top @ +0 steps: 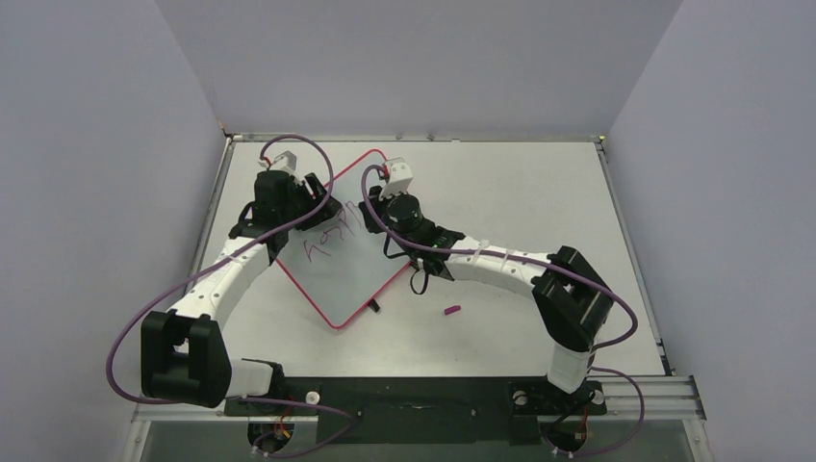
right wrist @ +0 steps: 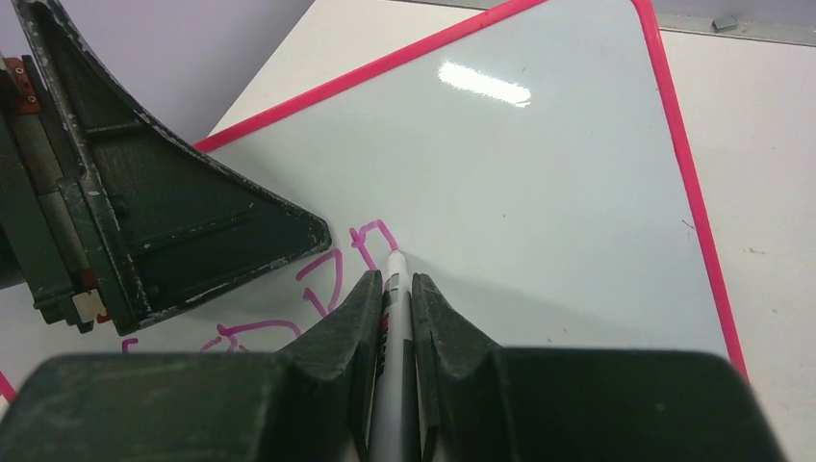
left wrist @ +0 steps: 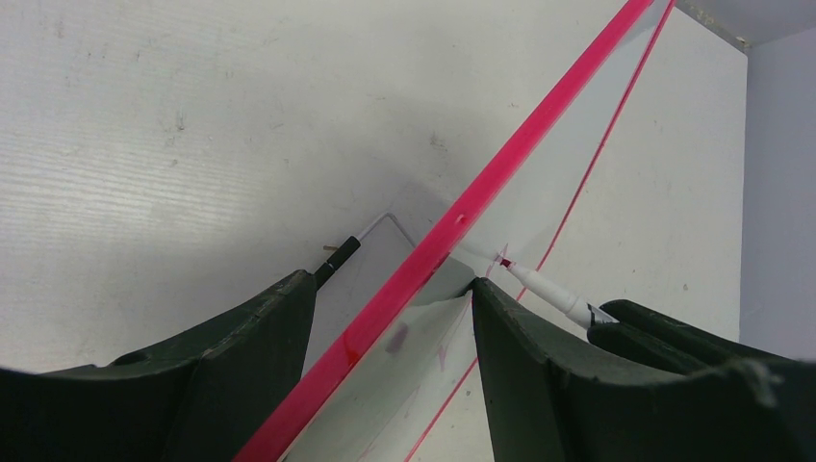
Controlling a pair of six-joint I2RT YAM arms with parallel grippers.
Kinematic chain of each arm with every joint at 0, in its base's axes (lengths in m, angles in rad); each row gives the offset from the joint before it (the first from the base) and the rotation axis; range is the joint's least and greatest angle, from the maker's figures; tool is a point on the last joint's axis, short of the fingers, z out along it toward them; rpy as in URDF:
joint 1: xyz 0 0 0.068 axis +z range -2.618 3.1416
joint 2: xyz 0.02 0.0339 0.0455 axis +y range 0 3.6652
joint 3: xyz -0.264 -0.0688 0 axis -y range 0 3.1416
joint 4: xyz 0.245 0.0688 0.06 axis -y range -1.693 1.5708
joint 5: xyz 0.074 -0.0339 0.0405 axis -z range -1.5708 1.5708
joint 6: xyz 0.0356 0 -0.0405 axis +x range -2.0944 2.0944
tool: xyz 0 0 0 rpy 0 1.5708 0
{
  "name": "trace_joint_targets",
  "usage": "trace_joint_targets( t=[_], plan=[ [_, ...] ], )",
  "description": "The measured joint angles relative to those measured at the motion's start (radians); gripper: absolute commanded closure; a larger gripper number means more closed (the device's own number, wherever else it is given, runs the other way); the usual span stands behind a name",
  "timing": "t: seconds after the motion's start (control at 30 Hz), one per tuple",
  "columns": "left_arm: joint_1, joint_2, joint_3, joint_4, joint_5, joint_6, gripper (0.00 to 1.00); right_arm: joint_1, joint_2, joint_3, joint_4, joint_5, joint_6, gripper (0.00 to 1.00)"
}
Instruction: Write a sentence on the whiteboard
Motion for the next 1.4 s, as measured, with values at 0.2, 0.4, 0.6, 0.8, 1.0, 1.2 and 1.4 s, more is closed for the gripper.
trace_joint_targets(
  t=[0.2,0.4,0.6,0.8,1.0,1.2,1.4],
  plan=[
    [0.0,0.0,0.0,0.0,0.0,0.0,0.53,0.01,-0.008,-0.016,-0.002,0.006,0.0,1.0],
    [0.0,0.0,0.0,0.003,0.004,0.005,0.53,0.014,-0.048,-0.095,0.016,-0.014,-0.002,1.0],
    [0.0,0.0,0.0,0.005,0.007,0.01,0.53,0.003,-0.184,-0.253,0.032,-0.02,-0.025,1.0],
    [-0.001,-0.004,0.0,0.006,0.013,0.015,0.53,-0.013,-0.409,-0.31,0.026,0.019,-0.075,1.0],
    [-0.014,-0.006,-0.007,0.017,0.02,0.017,0.53,-0.013,-0.621,-0.364,-0.04,0.074,-0.09,1.0],
    [-0.047,-0.029,-0.028,0.039,0.019,0.024,0.53,-0.011,-0.743,-0.411,-0.145,0.102,-0.079,1.0],
    [-0.051,-0.059,-0.069,0.09,0.018,0.017,0.53,-0.006,-0.79,-0.462,-0.19,0.121,-0.069,1.0]
  ],
)
